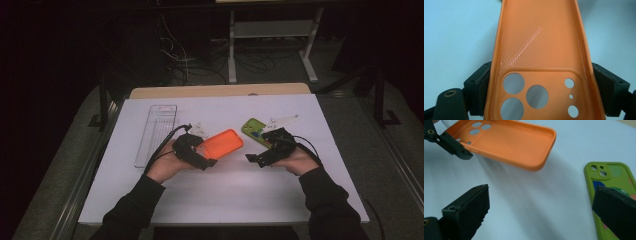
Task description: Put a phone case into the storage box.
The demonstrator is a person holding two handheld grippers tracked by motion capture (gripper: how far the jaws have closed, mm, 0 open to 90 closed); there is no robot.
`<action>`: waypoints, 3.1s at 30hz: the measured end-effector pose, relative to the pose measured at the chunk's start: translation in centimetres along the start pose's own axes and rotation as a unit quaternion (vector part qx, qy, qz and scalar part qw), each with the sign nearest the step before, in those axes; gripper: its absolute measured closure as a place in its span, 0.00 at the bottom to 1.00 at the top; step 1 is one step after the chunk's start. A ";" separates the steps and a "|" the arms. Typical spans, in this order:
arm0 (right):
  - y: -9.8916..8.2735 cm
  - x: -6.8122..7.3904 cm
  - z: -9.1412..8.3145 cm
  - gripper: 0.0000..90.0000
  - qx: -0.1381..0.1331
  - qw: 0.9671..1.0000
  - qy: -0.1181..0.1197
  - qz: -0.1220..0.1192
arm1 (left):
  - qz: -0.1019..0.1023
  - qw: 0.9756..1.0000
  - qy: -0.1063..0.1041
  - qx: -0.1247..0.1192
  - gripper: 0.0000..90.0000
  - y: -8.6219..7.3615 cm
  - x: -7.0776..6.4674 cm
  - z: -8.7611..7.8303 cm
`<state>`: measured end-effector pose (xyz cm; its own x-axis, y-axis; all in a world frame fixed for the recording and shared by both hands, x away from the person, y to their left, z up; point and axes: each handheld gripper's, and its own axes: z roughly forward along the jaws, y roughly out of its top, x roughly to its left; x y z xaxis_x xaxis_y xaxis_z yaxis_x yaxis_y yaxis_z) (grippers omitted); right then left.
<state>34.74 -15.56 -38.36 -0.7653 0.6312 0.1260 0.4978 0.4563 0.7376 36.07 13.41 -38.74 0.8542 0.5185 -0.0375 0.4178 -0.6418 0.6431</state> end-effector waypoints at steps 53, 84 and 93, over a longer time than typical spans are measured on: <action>-2.0 4.1 4.6 0.00 -0.030 0.975 -0.147 -0.165 | -0.012 1.000 0.004 0.021 0.18 -0.2 -0.3 0.6; -2.6 6.7 5.3 0.00 -0.026 0.868 -0.278 -0.411 | -0.009 1.000 -0.001 0.024 0.18 -0.1 -0.4 0.6; -3.1 7.4 6.0 0.00 -0.021 0.824 -0.310 -0.475 | -0.014 1.000 -0.003 0.022 0.18 -0.1 -0.5 0.6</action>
<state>29.97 -8.55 -43.66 -0.4398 0.2076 -0.8738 -0.2296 0.9146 0.3328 35.80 12.88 -39.30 0.8438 0.5333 -0.0599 0.4549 -0.6517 0.6070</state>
